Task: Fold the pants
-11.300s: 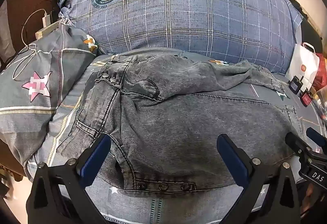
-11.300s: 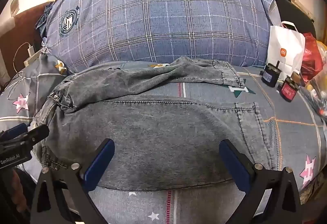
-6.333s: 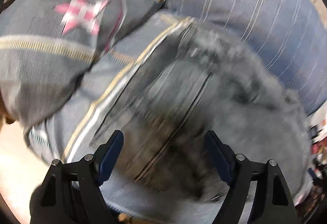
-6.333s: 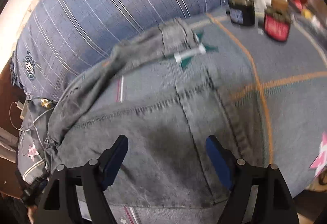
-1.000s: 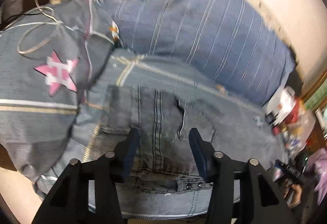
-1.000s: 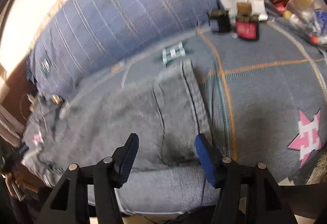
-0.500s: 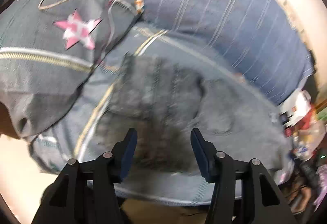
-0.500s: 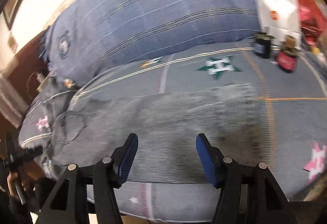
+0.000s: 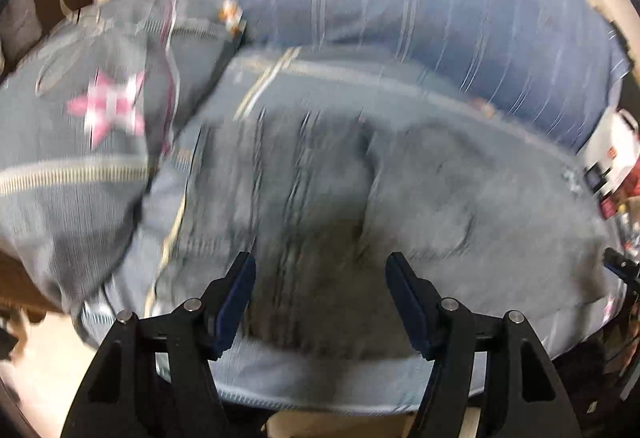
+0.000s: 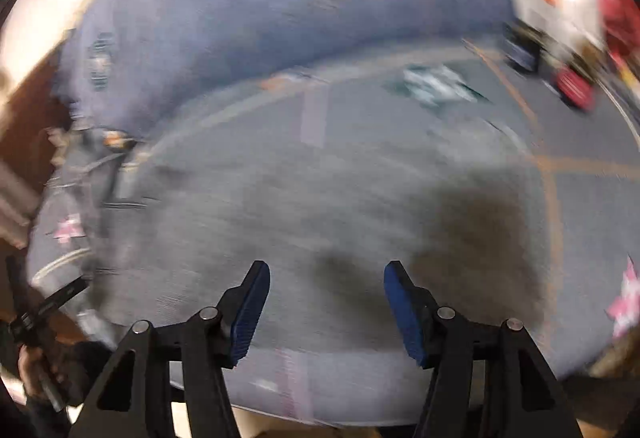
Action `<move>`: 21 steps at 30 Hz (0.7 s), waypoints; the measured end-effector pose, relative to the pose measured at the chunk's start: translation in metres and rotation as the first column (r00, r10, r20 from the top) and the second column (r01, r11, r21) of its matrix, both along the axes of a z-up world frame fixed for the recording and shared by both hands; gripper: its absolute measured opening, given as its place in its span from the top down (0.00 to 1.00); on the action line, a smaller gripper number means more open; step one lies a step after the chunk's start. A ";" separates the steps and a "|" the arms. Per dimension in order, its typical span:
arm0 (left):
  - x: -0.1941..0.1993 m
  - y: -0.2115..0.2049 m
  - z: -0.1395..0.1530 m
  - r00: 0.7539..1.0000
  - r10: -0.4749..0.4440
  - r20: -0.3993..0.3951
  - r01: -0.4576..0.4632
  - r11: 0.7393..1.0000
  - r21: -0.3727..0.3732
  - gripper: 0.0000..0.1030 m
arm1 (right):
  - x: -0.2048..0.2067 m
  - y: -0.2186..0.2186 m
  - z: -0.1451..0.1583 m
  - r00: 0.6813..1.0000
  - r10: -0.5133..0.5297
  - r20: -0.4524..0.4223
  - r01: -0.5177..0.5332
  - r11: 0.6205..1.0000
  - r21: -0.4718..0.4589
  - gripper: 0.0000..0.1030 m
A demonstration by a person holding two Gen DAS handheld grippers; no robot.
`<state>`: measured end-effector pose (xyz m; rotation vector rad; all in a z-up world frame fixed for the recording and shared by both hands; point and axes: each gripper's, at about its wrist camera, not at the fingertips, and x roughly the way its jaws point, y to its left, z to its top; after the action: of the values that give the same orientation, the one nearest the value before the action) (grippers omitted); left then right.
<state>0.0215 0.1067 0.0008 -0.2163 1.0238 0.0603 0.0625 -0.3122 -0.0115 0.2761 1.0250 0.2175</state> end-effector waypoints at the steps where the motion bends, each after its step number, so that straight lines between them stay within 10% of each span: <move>1: 0.004 -0.001 0.005 1.000 0.001 0.017 0.000 1.000 -0.008 0.33 | 0.005 0.021 0.008 0.998 0.058 0.023 -0.059 0.998 0.024 0.38; 5: 0.024 -0.001 -0.018 1.000 0.026 -0.014 -0.025 0.998 0.064 0.31 | 0.011 0.094 -0.008 0.961 0.274 0.023 -0.275 0.958 0.085 0.34; 8: 0.023 0.010 -0.070 0.984 0.046 -0.174 -0.031 0.996 0.089 0.25 | 0.026 0.124 -0.058 0.930 0.322 -0.176 -0.334 0.941 -0.046 0.34; 9: 0.016 0.017 -0.067 0.991 0.067 -0.118 -0.059 0.996 0.067 0.23 | 0.029 0.127 -0.064 0.925 0.314 -0.212 -0.337 0.938 -0.084 0.34; 15: 0.017 0.023 -0.024 0.996 0.089 0.017 -0.090 0.995 0.031 0.22 | 0.068 0.163 0.014 0.910 0.414 -0.025 -0.415 0.908 -0.060 0.35; 19: 0.030 0.023 -0.066 0.990 0.093 -0.104 -0.086 0.994 0.074 0.20 | 0.120 0.220 0.012 0.879 0.477 -0.015 -0.477 0.875 -0.084 0.35; 21: 0.023 0.021 -0.071 0.995 0.094 -0.036 -0.090 0.992 0.090 0.16 | 0.145 0.246 -0.005 0.868 0.495 -0.048 -0.497 0.861 -0.108 0.35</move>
<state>0.0442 0.1274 -0.0704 -0.1821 1.0488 0.1941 0.2075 -0.0667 -0.0167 -0.1027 1.1102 0.6223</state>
